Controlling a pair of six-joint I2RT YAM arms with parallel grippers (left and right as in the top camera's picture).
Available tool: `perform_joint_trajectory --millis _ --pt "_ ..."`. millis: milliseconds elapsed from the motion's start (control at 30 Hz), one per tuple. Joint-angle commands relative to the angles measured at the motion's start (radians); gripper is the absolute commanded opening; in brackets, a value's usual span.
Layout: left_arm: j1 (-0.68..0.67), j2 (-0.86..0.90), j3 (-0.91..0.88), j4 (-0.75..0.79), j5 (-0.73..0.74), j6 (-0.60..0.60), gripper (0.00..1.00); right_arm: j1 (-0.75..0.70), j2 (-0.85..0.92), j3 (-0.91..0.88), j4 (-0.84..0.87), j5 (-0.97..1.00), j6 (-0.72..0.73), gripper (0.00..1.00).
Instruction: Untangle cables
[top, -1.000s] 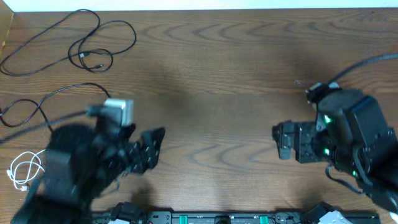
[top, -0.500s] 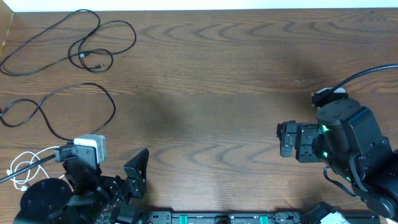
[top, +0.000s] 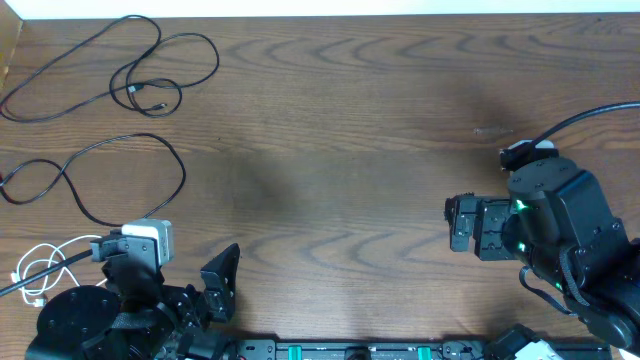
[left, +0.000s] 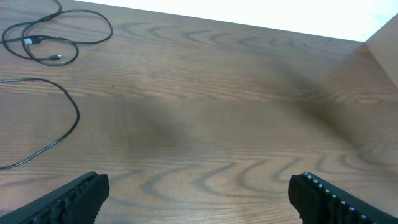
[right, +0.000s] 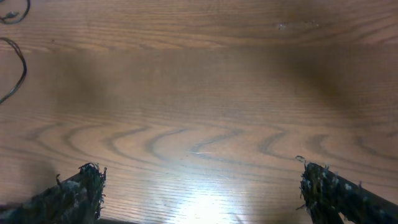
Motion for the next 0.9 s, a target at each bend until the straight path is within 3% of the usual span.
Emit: perform_joint_trajectory --millis 0,300,633,867 --pt "-0.004 -0.001 -0.003 -0.003 -0.013 0.010 0.97 0.008 0.001 -0.006 -0.001 0.022 0.015 0.99" --pt "-0.004 -0.001 -0.003 -0.003 -0.013 0.010 0.97 -0.032 0.002 -0.006 -0.001 0.019 0.015 0.99" --pt "-0.004 -0.001 -0.003 -0.003 -0.013 0.010 0.97 -0.288 -0.030 -0.021 -0.024 0.018 0.006 0.99" --pt "-0.004 -0.001 -0.003 -0.003 -0.013 0.010 0.97 -0.385 -0.157 -0.243 0.139 -0.023 -0.138 0.99"
